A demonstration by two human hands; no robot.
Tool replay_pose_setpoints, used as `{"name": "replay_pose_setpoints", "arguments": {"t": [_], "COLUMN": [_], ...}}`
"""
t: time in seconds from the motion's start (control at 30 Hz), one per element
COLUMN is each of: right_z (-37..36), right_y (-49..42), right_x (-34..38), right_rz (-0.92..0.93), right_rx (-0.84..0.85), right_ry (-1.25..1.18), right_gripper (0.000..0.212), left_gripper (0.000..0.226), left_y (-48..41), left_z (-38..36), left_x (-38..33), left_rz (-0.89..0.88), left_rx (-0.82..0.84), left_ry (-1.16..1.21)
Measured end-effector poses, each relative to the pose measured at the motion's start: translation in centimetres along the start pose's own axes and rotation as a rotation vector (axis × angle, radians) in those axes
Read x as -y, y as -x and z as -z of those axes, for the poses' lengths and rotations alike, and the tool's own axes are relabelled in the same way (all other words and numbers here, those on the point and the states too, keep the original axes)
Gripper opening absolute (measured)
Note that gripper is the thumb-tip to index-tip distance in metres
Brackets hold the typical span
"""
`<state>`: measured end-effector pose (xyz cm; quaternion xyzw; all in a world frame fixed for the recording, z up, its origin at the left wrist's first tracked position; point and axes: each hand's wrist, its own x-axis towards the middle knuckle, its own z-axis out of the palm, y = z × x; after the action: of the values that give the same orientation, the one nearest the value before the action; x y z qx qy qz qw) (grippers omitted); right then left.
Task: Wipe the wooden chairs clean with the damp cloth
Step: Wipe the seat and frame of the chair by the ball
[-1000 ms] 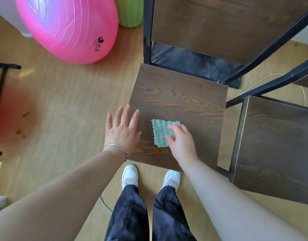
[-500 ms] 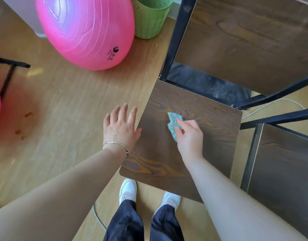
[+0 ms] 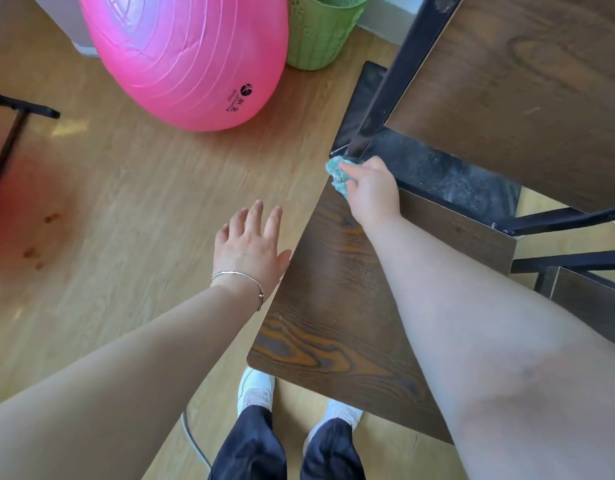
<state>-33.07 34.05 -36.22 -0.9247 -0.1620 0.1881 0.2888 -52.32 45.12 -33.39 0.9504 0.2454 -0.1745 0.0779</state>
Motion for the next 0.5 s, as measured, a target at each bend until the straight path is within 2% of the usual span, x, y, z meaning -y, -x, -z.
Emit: {"name": "replay_pose_setpoints", "arguments": {"t": [0.2, 0.3, 0.5], "right_z": [-0.6, -1.9, -3.9], "right_y": [2.1, 4.9, 11.6], "right_x": [-0.3, -0.4, -1.0], "right_rz": [0.093, 0.194, 0.269], "right_rx": [0.066, 0.098, 0.169], "right_ry": [0.047, 0.118, 0.126], "right_gripper": [0.03, 0.034, 0.04], "left_gripper": [0.072, 0.072, 0.072], "left_y": [-0.2, -0.3, 0.1], "left_z": [0.9, 1.2, 1.1], "left_x": [0.6, 0.8, 1.4], "left_rz": [0.02, 0.04, 0.043], "left_rx": [-0.047, -0.064, -0.066], "left_ry": [0.062, 0.097, 0.104]}}
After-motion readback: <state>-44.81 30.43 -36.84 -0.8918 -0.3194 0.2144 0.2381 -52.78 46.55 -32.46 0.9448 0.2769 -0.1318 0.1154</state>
